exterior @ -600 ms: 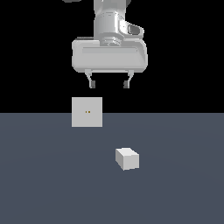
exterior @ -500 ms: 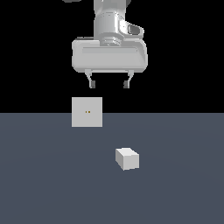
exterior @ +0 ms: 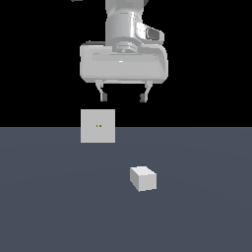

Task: Plug the charger into the wall socket.

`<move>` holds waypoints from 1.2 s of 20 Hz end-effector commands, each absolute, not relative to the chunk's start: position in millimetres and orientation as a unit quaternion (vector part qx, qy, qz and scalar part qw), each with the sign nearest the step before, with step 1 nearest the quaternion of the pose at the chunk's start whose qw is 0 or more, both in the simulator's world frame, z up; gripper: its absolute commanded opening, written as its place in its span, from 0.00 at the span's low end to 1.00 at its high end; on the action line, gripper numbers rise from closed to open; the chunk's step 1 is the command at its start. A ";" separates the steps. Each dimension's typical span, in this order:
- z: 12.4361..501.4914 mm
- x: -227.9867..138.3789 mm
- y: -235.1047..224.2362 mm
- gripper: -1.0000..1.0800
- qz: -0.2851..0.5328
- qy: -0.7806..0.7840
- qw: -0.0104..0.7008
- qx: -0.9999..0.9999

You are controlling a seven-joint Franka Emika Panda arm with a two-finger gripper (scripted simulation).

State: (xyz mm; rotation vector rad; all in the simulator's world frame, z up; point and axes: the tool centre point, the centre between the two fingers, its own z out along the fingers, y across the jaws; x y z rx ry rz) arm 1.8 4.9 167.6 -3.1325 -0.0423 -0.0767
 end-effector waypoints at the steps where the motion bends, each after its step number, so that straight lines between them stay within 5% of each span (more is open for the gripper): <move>1: 162.7 -3.7 3.7 0.96 -0.029 -0.020 0.004 -0.999; 24: 80.1 -75.2 -21.7 0.96 -0.107 -0.125 0.014 -0.986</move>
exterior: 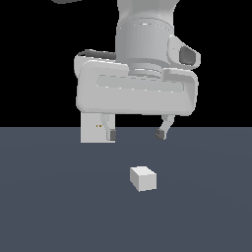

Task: Plug the charger into the wall socket.

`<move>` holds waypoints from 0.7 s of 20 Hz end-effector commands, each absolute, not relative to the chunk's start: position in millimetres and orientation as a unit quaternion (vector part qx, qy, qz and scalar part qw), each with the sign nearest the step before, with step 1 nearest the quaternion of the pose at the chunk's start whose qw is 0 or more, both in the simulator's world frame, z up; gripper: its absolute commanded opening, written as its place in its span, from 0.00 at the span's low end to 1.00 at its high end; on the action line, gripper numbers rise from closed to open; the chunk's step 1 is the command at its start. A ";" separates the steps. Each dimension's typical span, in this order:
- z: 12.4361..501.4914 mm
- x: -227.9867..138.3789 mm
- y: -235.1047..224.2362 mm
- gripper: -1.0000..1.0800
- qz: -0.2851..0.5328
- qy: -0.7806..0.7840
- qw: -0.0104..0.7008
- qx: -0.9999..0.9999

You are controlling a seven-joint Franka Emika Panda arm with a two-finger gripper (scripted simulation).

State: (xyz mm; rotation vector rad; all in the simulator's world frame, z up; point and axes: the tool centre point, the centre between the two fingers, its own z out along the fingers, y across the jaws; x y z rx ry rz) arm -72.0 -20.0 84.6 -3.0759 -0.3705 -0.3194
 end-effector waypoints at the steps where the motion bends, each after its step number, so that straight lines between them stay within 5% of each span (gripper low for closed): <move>1: 77.4 -76.8 -22.6 0.96 -0.110 -0.128 0.014 -0.986; 14: 62.6 -84.5 -27.7 0.96 -0.120 -0.143 0.018 -0.982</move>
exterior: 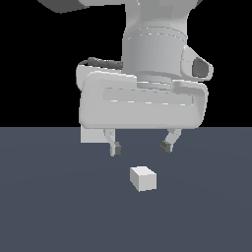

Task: Plug the charger into the wall socket.

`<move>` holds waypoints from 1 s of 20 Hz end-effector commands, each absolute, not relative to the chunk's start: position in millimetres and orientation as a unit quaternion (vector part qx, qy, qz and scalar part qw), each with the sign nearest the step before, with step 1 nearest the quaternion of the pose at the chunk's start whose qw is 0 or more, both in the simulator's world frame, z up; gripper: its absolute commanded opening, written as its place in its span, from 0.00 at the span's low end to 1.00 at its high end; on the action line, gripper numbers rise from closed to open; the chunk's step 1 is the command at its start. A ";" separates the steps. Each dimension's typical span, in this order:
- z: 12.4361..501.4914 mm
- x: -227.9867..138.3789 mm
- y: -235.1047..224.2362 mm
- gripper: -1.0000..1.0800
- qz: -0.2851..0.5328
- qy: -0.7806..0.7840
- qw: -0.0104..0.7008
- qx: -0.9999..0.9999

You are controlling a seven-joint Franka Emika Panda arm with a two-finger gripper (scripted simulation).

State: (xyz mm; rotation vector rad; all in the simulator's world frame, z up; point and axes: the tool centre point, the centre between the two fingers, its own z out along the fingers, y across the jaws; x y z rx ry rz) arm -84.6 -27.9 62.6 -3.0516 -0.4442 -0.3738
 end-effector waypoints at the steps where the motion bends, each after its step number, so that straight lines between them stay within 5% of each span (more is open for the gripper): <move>1: 61.8 -84.6 -27.7 0.96 -0.120 -0.143 0.018 -0.982; 19: 11.6 -85.2 -28.0 0.96 -0.121 -0.144 0.018 -0.982; 20: 11.6 -85.2 -28.0 0.00 -0.121 -0.144 0.018 -0.982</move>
